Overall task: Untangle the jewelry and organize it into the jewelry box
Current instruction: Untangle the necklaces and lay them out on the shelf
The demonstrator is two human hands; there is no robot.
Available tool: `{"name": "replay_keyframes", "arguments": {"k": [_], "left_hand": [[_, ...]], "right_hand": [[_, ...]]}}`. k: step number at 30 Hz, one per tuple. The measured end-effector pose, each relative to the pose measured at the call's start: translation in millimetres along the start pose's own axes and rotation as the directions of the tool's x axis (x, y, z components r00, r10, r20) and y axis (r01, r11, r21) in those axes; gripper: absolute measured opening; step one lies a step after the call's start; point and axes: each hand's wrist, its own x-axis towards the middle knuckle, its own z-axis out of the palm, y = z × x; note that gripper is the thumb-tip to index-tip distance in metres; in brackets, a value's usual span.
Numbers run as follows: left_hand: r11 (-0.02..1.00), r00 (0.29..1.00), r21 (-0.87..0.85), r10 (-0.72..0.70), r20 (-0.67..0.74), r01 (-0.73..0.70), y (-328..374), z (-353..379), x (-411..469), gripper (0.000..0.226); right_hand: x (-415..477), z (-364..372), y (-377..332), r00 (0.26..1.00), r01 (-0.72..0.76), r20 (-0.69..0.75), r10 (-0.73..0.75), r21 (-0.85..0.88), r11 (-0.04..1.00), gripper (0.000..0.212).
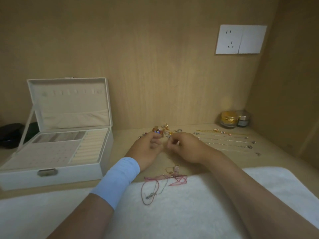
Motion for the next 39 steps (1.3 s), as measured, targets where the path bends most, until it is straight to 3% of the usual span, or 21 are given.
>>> {"name": "replay_keyframes", "arguments": {"k": [3,5,8,15,19,23,27,29,31,33,36,39], "left_hand": [[0.908,0.985,-0.391,-0.099,0.145,0.149,11,2,-1,0.033],[0.830,0.948,-0.501,-0.095,0.305,0.244,16,-1,-4,0.028],[0.823,0.915,-0.507,-0.037,0.403,0.256,19,-10,-9,0.022],[0.886,0.960,-0.433,-0.045,0.277,0.167,22,-37,-9,0.019],[0.892,0.953,-0.419,-0.041,0.300,0.171,21,-44,-12,0.018],[0.882,0.942,-0.423,-0.065,0.330,0.209,17,-45,-14,0.011],[0.898,0.968,-0.394,-0.115,0.223,0.198,13,-41,-12,0.009],[0.895,0.974,-0.400,-0.135,0.181,0.199,12,-41,-12,0.009],[0.881,0.976,-0.424,-0.159,0.149,0.209,12,-40,-13,0.008],[0.881,0.974,-0.418,-0.191,0.117,0.223,11,-39,-14,0.008],[0.881,0.967,-0.401,-0.232,0.102,0.253,9,-39,-13,0.008],[0.862,0.962,-0.428,-0.257,0.092,0.271,7,-40,-13,0.008]], "right_hand": [[-2,-4,-12,0.988,0.034,-0.149,0.030,0.410,0.912,0.014],[-3,-9,-22,0.977,0.062,-0.199,0.081,0.622,0.781,0.014],[-6,-16,-32,0.968,0.056,-0.201,0.150,0.758,0.650,0.011],[-6,-22,-28,0.964,0.017,-0.094,0.247,0.955,0.297,0.013],[-6,-23,-26,0.961,0.008,-0.062,0.269,0.981,0.196,0.013],[-7,-21,-26,0.958,-0.018,-0.062,0.279,0.962,0.274,0.014],[-8,-12,-30,0.940,-0.095,-0.106,0.325,0.831,0.548,0.008],[-9,-5,-29,0.931,-0.149,-0.157,0.329,0.659,0.737,0.011],[-12,-1,-28,0.955,-0.134,-0.208,0.210,0.329,0.935,0.006],[-17,1,-33,0.990,-0.093,-0.094,0.105,0.122,0.988,0.011],[-26,5,-47,0.984,-0.114,0.152,0.097,0.105,0.988,0.016],[-25,13,-52,0.984,-0.040,0.176,0.029,0.061,0.997,0.014]]}}
